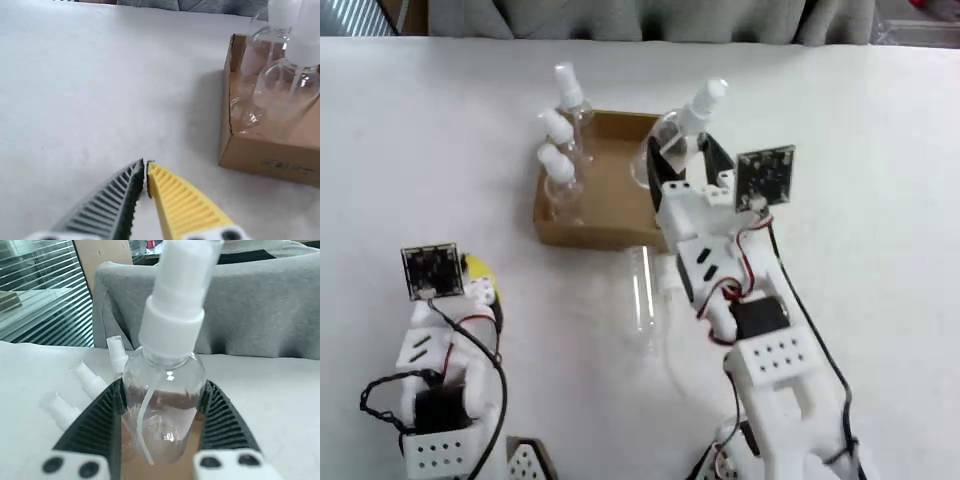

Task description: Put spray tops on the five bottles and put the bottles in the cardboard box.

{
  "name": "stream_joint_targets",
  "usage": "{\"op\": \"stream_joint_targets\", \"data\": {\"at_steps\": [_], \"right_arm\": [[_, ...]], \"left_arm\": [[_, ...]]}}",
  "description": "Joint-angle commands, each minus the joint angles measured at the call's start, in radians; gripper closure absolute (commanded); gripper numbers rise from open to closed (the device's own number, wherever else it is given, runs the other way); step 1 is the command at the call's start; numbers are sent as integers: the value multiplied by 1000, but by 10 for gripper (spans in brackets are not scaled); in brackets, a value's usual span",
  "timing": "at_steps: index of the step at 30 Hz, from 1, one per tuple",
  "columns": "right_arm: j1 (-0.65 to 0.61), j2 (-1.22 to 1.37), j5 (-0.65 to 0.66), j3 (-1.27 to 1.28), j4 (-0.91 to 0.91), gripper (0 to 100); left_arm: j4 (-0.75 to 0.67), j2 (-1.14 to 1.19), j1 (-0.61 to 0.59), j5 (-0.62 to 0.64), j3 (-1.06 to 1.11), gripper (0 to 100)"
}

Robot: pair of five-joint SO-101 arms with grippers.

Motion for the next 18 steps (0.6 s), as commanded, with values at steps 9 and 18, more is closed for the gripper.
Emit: {"op": "stream_joint_targets", "data": {"at_steps": [9, 18], "right_arm": [[53, 325, 12, -133, -222, 984], [87, 598, 12, -358, -222, 984]], "left_arm": [[-2, -8, -15, -14, -2, 980], [-2, -8, -13, -14, -2, 980]]}}
